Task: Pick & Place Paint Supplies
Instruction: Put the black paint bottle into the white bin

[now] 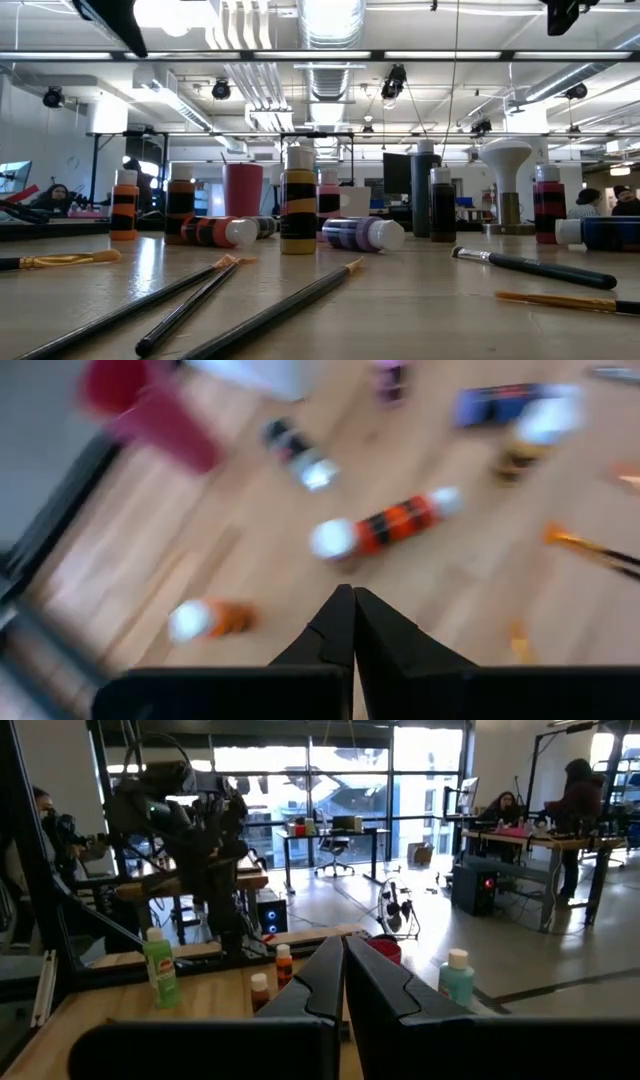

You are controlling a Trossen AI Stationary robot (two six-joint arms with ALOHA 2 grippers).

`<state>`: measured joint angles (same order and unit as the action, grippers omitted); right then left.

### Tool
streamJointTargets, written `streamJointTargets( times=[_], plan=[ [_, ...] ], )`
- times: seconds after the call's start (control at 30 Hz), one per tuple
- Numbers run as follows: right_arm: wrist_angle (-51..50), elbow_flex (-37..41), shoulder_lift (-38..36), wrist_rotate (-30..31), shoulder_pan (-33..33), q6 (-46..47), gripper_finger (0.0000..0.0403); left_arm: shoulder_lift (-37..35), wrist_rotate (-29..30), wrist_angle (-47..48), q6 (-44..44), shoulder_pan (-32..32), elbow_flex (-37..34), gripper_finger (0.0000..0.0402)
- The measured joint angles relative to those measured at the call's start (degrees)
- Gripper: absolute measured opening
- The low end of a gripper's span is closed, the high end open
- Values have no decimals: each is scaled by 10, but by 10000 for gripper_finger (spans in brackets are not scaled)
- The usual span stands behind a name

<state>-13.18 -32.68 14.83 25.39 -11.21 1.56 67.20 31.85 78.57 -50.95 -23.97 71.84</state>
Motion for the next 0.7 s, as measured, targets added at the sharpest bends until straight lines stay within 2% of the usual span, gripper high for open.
streamJointTargets(
  times=[0.17,0.7],
  plan=[
    [-1,12,0,0,0,13,13,-10,5,59,-90,0,-6,17],
    [0,14,0,1,0,12,13,3,0,50,-92,4,-9,25]
  ],
)
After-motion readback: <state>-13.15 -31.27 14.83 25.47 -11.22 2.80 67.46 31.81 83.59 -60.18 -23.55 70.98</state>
